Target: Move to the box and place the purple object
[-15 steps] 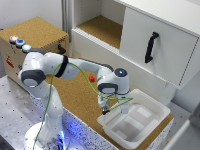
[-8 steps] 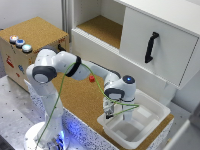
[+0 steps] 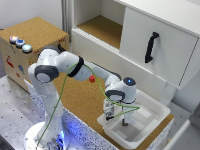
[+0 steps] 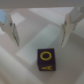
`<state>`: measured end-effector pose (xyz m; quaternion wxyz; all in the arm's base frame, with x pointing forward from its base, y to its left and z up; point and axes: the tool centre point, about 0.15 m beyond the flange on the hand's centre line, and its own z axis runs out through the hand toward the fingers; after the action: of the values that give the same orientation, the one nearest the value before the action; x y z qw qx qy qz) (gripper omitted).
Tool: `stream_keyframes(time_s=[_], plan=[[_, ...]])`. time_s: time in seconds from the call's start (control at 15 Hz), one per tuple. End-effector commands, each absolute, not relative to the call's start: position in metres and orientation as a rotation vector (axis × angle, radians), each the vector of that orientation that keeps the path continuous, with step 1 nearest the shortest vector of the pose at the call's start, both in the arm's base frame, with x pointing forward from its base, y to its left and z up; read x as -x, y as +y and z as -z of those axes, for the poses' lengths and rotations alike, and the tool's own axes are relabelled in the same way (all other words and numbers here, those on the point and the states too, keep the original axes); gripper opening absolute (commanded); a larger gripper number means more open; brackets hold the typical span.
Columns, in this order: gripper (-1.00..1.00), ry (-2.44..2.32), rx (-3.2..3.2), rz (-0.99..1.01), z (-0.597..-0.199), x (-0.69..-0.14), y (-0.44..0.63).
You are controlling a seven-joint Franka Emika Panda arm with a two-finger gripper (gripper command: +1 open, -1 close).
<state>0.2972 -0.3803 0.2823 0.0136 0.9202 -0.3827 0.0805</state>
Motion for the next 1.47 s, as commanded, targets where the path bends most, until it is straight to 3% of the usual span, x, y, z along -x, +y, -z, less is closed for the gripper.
stream_keyframes(time_s=[0.0, 0.2, 0.47, 1.4], plan=[[1.00, -0.940, -2.933, -0.437, -0.354, -0.306, -0.294], [1.00, -0.661, -3.022, -0.469, -0.377, -0.333, -0.229], [1.00, -0.214, -3.141, -0.408, -0.370, -0.361, -0.116], [1.00, 0.885, -3.068, -0.182, -0.271, -0.391, 0.057]])
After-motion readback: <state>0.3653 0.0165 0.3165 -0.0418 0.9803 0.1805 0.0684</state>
